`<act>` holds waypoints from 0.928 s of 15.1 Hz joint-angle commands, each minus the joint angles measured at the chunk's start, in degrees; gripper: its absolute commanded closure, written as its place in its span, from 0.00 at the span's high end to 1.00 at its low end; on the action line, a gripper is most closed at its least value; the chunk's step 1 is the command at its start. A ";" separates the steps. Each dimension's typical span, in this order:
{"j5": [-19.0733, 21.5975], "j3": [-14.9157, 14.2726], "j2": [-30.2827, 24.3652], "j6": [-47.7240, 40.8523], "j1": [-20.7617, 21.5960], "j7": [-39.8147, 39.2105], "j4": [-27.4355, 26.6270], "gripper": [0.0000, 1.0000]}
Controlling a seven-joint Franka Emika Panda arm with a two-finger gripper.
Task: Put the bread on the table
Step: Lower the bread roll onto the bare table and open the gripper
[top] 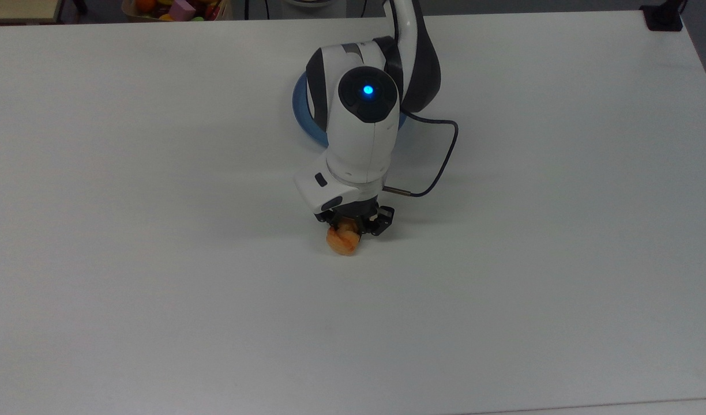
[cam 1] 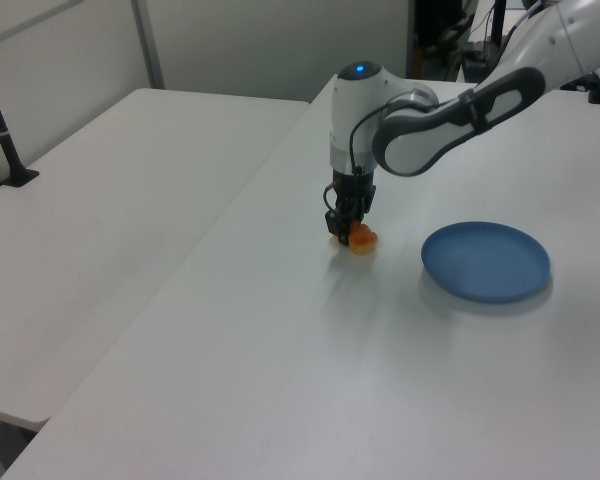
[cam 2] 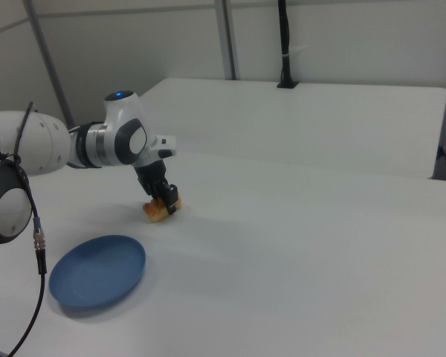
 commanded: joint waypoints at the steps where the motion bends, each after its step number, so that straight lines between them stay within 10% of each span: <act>1: -2.64 -0.14 0.86 2.22 0.98 1.00 0.33 0.62; 5: -3.35 -0.14 0.59 2.22 0.98 1.00 0.24 1.00; 14: -3.44 -0.14 -7.65 0.73 0.55 1.09 -4.14 1.00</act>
